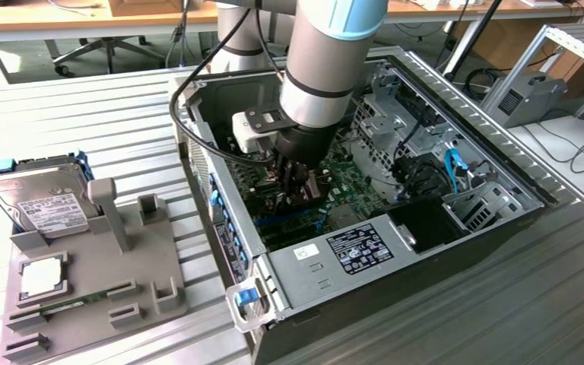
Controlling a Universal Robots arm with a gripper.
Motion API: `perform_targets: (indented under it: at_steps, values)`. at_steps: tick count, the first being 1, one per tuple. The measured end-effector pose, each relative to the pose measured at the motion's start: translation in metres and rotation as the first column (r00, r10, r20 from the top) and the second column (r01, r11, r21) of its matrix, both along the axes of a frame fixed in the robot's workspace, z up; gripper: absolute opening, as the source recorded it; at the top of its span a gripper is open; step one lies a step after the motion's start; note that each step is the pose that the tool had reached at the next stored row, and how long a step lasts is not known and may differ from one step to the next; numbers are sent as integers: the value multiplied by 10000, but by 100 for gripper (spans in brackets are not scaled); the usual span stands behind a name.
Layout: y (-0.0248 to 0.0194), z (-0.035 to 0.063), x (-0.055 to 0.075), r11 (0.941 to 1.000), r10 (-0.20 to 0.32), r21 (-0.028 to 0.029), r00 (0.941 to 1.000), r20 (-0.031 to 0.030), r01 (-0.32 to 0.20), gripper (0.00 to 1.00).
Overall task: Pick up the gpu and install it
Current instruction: 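Insert the gpu into the slot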
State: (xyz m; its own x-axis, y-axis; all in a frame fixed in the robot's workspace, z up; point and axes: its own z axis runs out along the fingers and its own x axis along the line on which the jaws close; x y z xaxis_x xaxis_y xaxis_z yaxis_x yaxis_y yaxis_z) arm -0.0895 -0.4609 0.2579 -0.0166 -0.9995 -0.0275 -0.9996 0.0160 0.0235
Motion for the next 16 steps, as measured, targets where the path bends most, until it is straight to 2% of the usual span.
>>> perform_targets:
  at_steps: [6, 13, 14, 16]
  values:
    - [-1, -42, 0, 10000, 0, -2, 10000, -1, 0, 26]
    - [1, -48, 1, 10000, 0, 7, 10000, 4, 0, 26]
    - [1, -49, 1, 10000, 0, 9, 10000, 5, 0, 27]
    - [0, -46, 0, 10000, 0, 1, 10000, 0, 0, 40]
